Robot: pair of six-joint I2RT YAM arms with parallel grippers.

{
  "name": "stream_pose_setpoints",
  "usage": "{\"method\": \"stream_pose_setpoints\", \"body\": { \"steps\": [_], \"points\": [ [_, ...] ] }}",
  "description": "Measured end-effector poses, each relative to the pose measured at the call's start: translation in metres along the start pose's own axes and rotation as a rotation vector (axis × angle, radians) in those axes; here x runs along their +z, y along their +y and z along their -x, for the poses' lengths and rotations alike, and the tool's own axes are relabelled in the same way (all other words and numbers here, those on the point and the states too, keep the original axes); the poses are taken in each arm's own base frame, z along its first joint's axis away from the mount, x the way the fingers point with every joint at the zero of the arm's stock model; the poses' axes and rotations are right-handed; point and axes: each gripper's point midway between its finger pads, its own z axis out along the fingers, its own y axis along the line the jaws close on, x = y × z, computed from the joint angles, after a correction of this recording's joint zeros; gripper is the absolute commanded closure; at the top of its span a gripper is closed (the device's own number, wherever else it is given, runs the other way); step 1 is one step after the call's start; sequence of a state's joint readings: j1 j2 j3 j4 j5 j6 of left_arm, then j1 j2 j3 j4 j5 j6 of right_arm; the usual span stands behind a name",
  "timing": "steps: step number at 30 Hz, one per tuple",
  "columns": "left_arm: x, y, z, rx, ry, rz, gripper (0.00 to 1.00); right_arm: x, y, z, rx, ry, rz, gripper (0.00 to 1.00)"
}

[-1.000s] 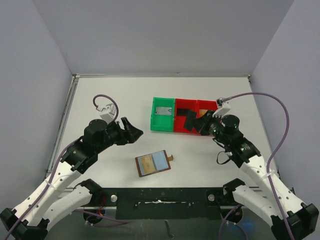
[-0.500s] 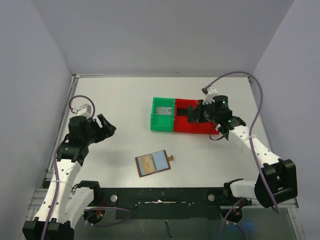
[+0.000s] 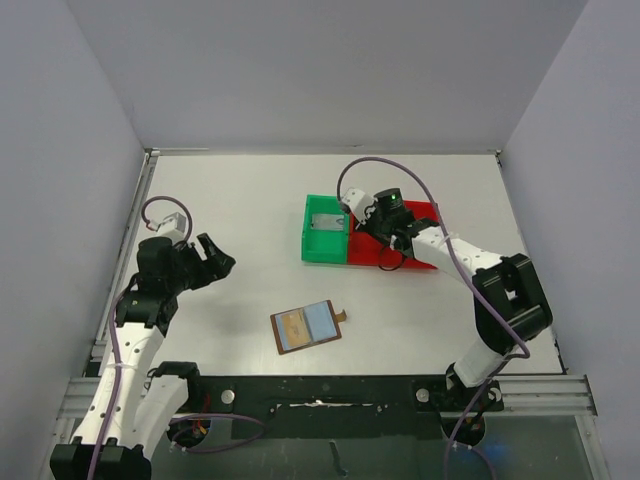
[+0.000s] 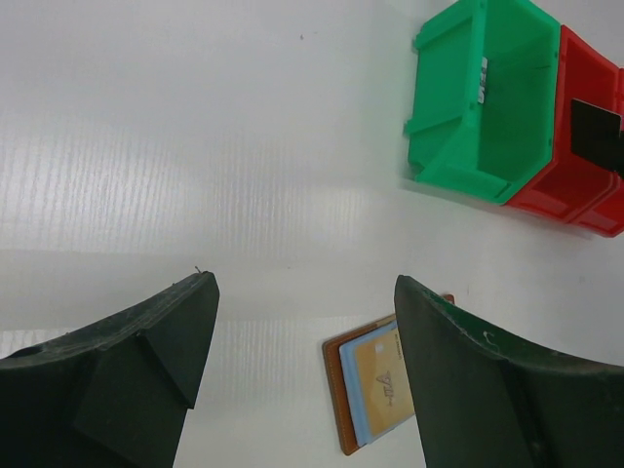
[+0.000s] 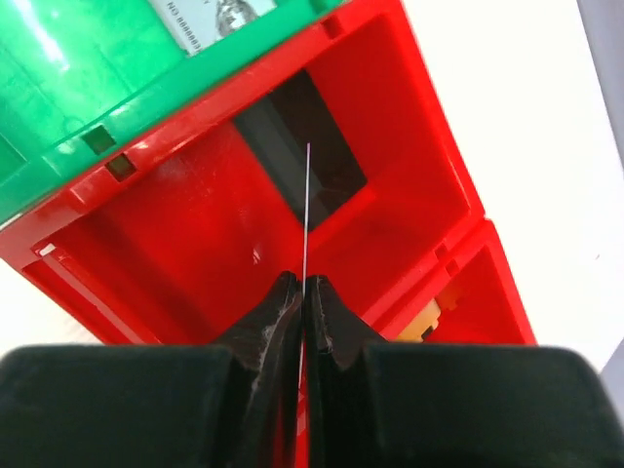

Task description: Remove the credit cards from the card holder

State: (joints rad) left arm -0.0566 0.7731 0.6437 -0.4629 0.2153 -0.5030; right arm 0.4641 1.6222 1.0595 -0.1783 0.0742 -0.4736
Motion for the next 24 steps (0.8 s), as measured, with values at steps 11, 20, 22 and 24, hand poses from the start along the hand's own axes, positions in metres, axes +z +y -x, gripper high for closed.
{"method": "stream_pose_setpoints", "body": {
  "steps": [11, 20, 22, 24],
  "points": [
    [-0.001, -0.005, 0.003, 0.005, -0.007, -0.031, 0.27, 0.035, -0.006, -0.005, -0.322, 0.004, 0.069, 1.0],
    [-0.001, -0.004, 0.005, 0.002, -0.009, -0.036, 0.27, 0.076, -0.017, -0.004, -0.465, 0.008, 0.102, 0.83],
    [-0.001, -0.004, 0.005, 0.002, -0.009, -0.037, 0.27, 0.085, -0.011, -0.01, -0.48, 0.021, 0.129, 0.82],
    [-0.001, -0.004, 0.005, 0.002, -0.01, -0.038, 0.27, 0.089, -0.007, -0.016, -0.482, 0.028, 0.15, 0.71]
  ]
}}
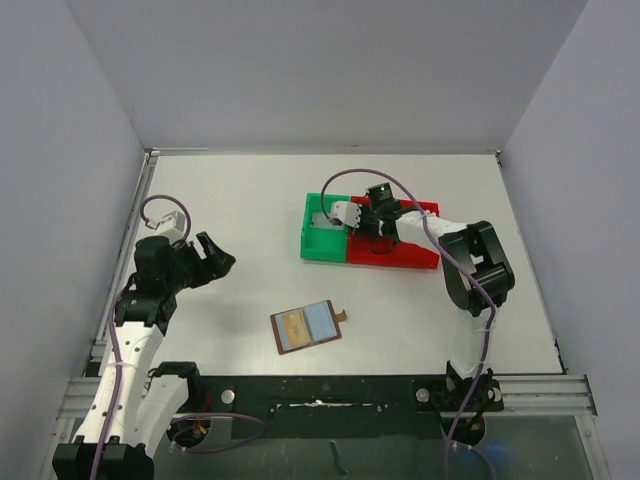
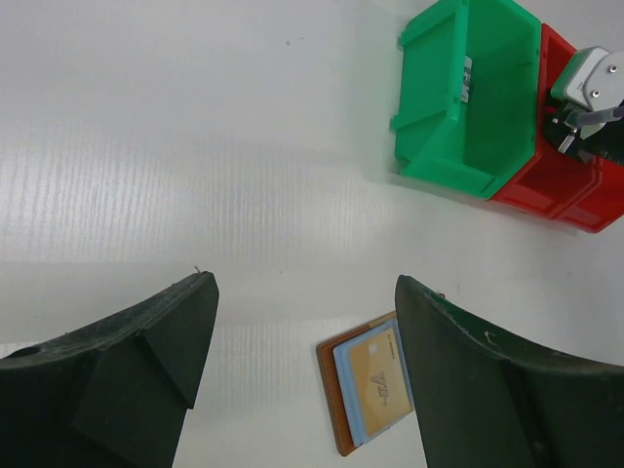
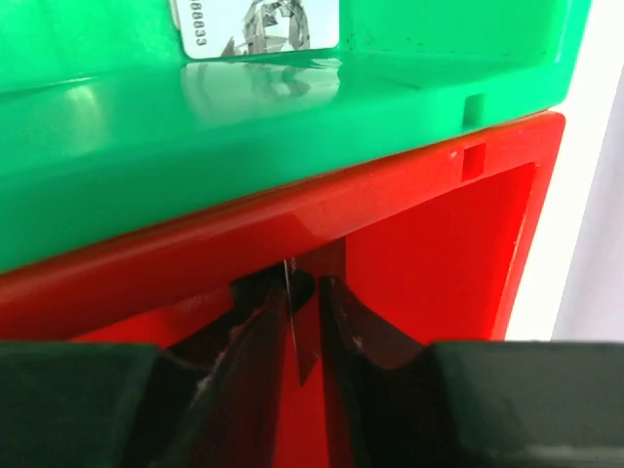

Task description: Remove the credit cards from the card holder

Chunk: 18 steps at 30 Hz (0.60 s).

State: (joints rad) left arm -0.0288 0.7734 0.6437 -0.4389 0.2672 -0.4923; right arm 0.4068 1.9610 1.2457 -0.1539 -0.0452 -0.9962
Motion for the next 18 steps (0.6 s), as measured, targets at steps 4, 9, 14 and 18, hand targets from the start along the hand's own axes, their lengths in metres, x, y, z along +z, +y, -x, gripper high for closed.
{"method": "stream_pose_setpoints", "body": {
  "steps": [4, 9, 14, 18],
  "points": [
    [0.001, 0.001, 0.0, -0.004, 0.001, 0.001, 0.27, 0.0, 0.001, 0.002, 0.003, -0.01, 0.005, 0.6],
    [0.002, 0.003, -0.002, -0.009, 0.008, -0.001, 0.27, 0.0, 0.003, 0.003, 0.025, -0.02, 0.012, 0.53],
    [0.004, 0.003, -0.005, -0.013, 0.023, -0.007, 0.27, -0.001, 0.001, 0.004, 0.075, -0.032, 0.007, 0.42],
    [0.006, 0.002, -0.007, -0.015, 0.036, -0.019, 0.27, -0.018, -0.012, 0.016, 0.116, -0.077, -0.028, 0.39]
  ]
}}
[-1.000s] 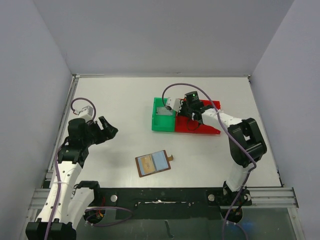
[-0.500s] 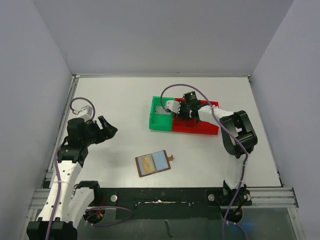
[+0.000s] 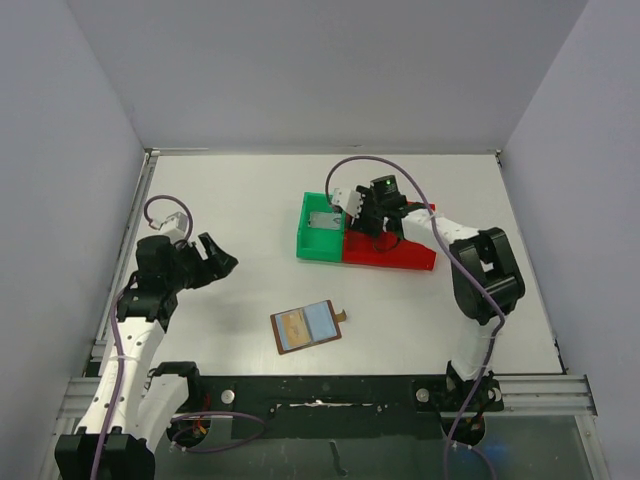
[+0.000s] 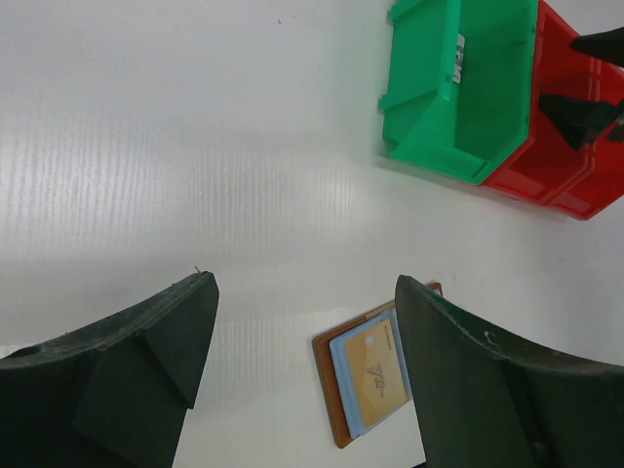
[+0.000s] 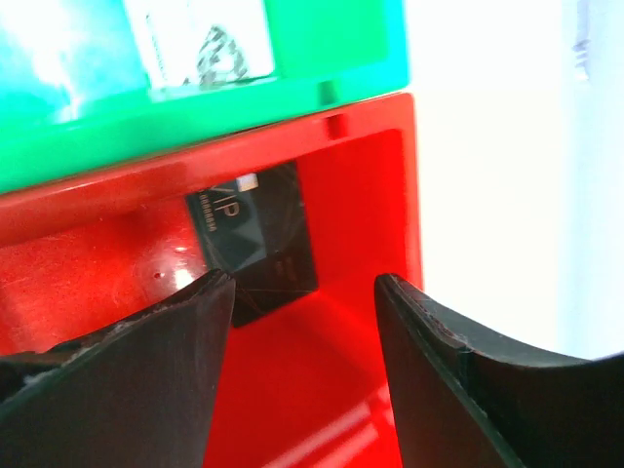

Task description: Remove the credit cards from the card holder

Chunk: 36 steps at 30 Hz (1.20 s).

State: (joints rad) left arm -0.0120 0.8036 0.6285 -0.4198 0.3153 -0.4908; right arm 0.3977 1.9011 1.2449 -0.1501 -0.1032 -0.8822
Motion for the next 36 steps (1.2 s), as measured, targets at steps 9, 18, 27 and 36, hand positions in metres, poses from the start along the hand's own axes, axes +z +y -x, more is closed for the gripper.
{"method": "stream_pose_setpoints", "body": {
  "steps": [9, 18, 27, 36],
  "points": [
    [0.004, -0.01, -0.009, -0.029, 0.045, -0.069, 0.34, -0.088, -0.05, 0.061, 0.236, -0.23, -0.188, 0.31],
    [0.014, -0.012, -0.093, -0.306, 0.269, -0.155, 0.47, -0.177, 0.02, 0.134, 1.062, -0.603, 0.068, 0.43],
    [0.002, -0.049, -0.141, -0.269, 0.384, -0.221, 0.57, -0.121, 0.25, 0.136, 1.379, -0.158, 0.518, 0.54],
    [0.01, -0.036, -0.164, -0.269, 0.433, -0.13, 0.62, -0.093, 0.283, 0.14, 1.474, -0.038, 0.528, 0.63]
  ]
}}
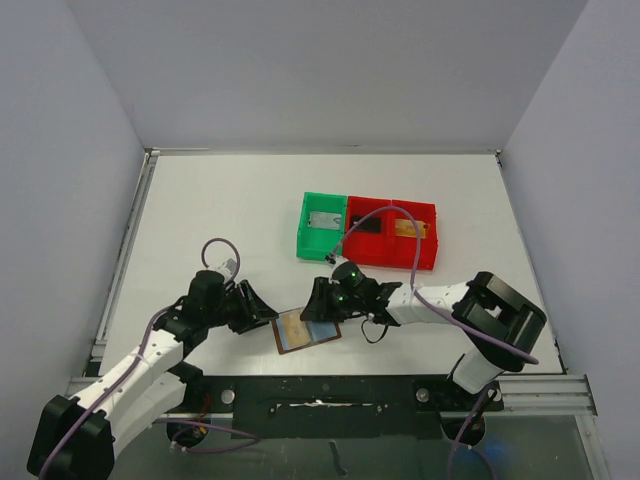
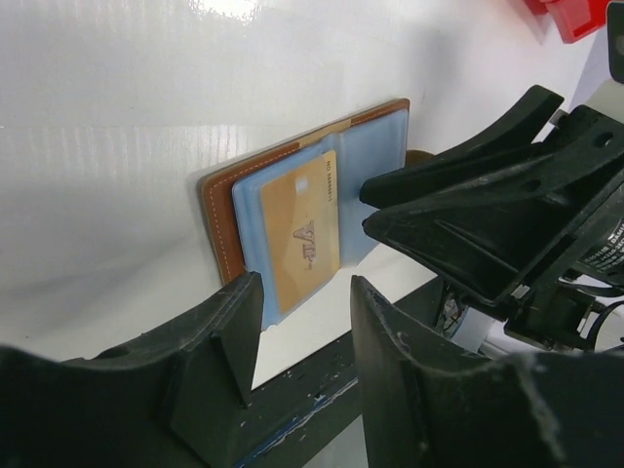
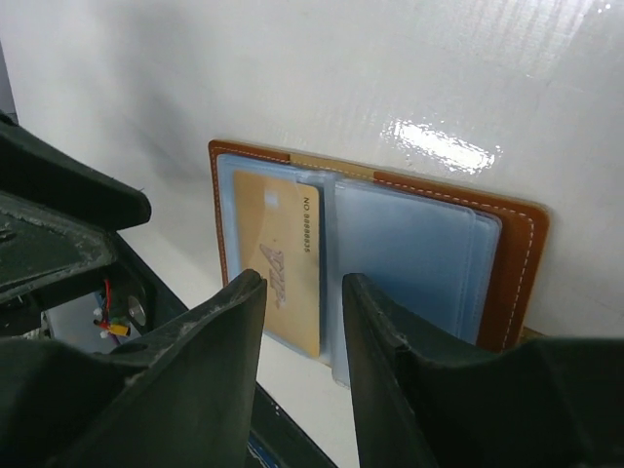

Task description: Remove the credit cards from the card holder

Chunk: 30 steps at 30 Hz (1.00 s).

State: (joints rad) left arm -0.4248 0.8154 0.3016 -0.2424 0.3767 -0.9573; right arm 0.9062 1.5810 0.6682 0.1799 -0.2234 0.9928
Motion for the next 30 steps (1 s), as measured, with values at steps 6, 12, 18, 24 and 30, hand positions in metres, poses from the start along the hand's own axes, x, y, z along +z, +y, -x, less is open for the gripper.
{"method": "stream_pose_setpoints", "body": {
  "steps": [6, 12, 18, 24, 30],
  "points": [
    [0.007, 0.004, -0.009, 0.009, 0.045, 0.02, 0.66, 0.009, -0.004, -0.002, 0.033, 0.015, -0.024, 0.66],
    [0.015, 0.006, -0.019, 0.047, 0.105, 0.055, 0.7, 0.01, -0.001, -0.001, 0.051, 0.015, -0.02, 0.67],
    [0.025, 0.008, -0.024, 0.099, 0.141, 0.1, 0.75, 0.01, 0.0, -0.002, 0.067, 0.019, -0.016, 0.69],
    [0.032, 0.026, -0.038, 0.146, 0.193, 0.211, 0.81, 0.01, -0.001, -0.009, 0.077, 0.036, -0.015, 0.72],
    [0.034, 0.027, -0.034, 0.165, 0.174, 0.248, 0.83, 0.014, -0.002, -0.017, 0.088, 0.056, -0.019, 0.87]
  ]
}}
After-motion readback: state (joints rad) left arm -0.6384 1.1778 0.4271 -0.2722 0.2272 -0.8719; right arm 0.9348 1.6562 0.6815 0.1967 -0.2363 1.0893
